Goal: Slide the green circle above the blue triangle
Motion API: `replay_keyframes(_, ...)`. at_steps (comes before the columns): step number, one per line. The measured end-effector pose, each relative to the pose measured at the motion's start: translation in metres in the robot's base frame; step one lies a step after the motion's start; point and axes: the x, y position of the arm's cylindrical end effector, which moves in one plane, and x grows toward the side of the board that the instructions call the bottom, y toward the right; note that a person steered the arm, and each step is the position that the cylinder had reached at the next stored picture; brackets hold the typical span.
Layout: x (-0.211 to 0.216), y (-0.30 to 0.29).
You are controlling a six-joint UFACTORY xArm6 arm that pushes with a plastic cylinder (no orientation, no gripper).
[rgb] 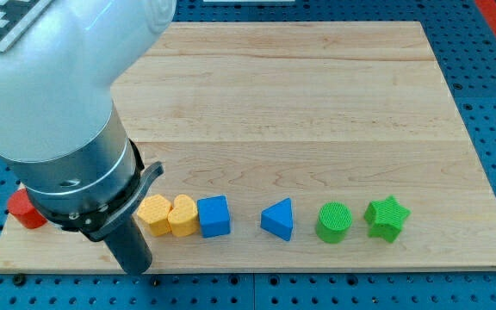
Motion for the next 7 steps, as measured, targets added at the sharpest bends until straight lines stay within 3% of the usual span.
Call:
replay_keyframes(5, -0.006, 0.008)
replay_keyframes(6, 0.001, 0.028)
replay_keyframes(7, 0.002, 0.096)
